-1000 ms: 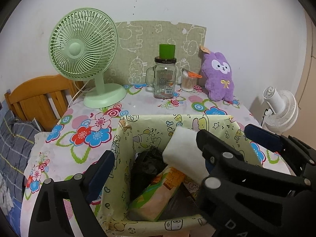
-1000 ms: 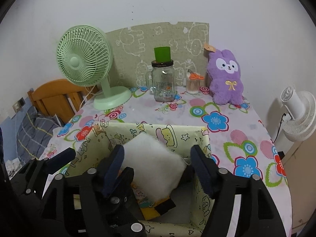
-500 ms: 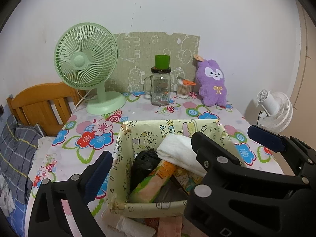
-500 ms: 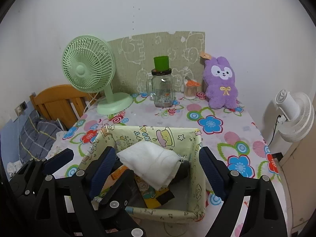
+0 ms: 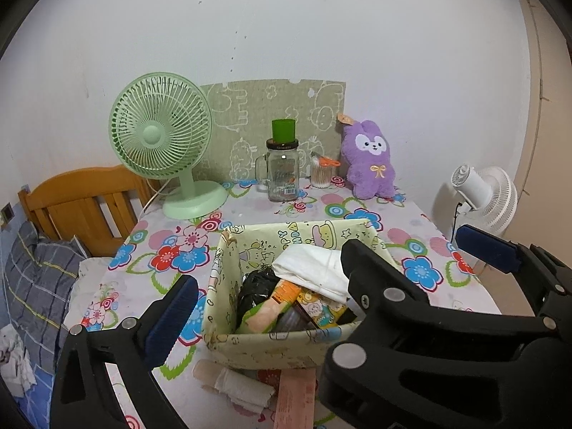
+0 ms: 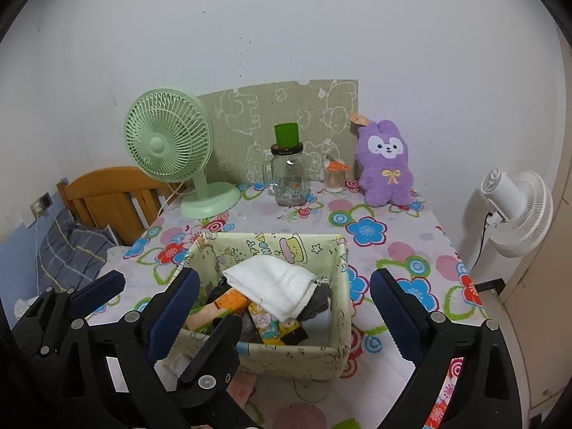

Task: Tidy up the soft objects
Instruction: 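Raise both open tools out of the fabric box and pull back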

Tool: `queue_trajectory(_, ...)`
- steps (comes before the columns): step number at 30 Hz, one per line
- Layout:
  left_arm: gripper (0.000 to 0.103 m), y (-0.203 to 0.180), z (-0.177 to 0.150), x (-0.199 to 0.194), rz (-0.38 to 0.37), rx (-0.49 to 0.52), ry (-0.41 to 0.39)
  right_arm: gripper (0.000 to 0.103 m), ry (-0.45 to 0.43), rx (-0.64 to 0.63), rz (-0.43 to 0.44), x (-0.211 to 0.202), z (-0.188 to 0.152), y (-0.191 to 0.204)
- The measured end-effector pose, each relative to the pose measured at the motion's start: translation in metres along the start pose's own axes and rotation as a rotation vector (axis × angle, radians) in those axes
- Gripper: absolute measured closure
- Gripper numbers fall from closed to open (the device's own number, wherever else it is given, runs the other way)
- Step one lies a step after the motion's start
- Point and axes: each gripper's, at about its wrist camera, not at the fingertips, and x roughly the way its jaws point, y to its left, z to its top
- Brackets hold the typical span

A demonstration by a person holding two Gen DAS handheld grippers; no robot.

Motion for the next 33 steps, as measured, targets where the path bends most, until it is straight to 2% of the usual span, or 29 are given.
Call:
queue_trajectory(22,0.000,-0.015,-0.018,-0.057,-0.022,0.017,-0.051,0.000,-0.057,0.000,-0.030,-0.069,-0.018,0.000)
queue_trajectory(33,0.000,-0.019,-0.032,-0.074,-0.030,0.020,-0.060,0.000,-0.063,-0.005,-0.034,-0.088,-0.031,0.002)
